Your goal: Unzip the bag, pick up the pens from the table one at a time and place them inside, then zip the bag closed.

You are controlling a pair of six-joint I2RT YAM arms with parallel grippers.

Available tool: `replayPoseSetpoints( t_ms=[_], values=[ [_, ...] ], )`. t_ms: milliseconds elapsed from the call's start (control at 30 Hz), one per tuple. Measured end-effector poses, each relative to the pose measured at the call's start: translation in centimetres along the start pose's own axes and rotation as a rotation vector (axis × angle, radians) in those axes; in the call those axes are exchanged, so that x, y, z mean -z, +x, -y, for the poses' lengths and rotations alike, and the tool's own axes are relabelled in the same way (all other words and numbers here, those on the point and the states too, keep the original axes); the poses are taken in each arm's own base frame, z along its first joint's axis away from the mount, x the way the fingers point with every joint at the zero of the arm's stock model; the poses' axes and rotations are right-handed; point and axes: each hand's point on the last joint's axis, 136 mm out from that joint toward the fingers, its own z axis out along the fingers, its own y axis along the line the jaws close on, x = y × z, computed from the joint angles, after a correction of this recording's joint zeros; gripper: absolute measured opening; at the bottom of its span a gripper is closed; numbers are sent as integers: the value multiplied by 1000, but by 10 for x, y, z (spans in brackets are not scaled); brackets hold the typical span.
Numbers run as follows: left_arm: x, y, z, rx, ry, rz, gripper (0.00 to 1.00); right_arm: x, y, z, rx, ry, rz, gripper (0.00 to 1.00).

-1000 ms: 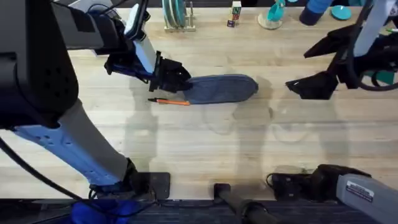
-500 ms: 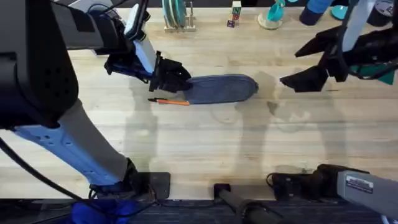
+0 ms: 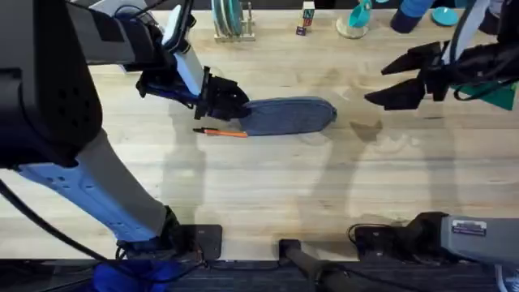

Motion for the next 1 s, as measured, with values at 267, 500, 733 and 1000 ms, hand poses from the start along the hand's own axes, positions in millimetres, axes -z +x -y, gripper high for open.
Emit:
replayPoseSetpoints(
  t_ms=[267,500,733,1000],
  values=[
    [0,0,0,0,0,0,42,-14,12,8,-53,-49,0,995],
    [0,0,0,-3,-1,0,42,-24,21,11,-88,-79,-12,994],
    [0,0,0,-3,-1,0,42,-24,20,10,-85,-83,-14,991],
    [0,0,0,-3,-1,0,42,-31,17,4,-71,-106,-19,992]
  ],
)
